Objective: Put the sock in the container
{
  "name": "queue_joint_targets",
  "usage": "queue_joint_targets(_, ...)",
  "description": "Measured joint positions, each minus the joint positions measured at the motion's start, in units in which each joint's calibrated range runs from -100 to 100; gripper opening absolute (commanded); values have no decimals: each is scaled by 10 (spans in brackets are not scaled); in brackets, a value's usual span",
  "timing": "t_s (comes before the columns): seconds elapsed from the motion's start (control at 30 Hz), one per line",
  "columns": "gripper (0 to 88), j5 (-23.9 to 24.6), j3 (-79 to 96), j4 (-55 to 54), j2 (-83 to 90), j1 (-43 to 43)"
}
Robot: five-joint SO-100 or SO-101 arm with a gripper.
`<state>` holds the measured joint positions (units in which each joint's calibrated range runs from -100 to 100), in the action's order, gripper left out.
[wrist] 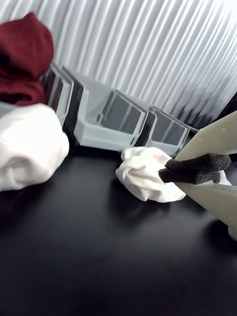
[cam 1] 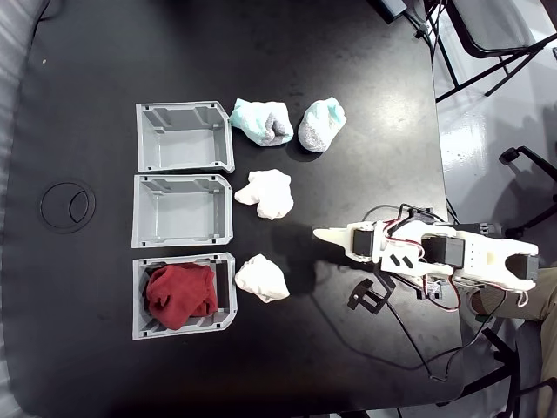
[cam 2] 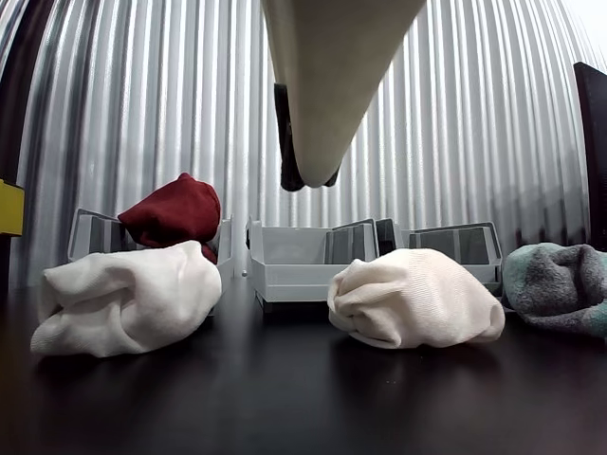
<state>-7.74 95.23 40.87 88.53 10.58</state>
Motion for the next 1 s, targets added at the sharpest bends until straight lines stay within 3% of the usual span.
queue_joint_targets(0.2,14,0,39,0,99,0)
queue_joint_targets(1.0,14,0,39,0,101,-1)
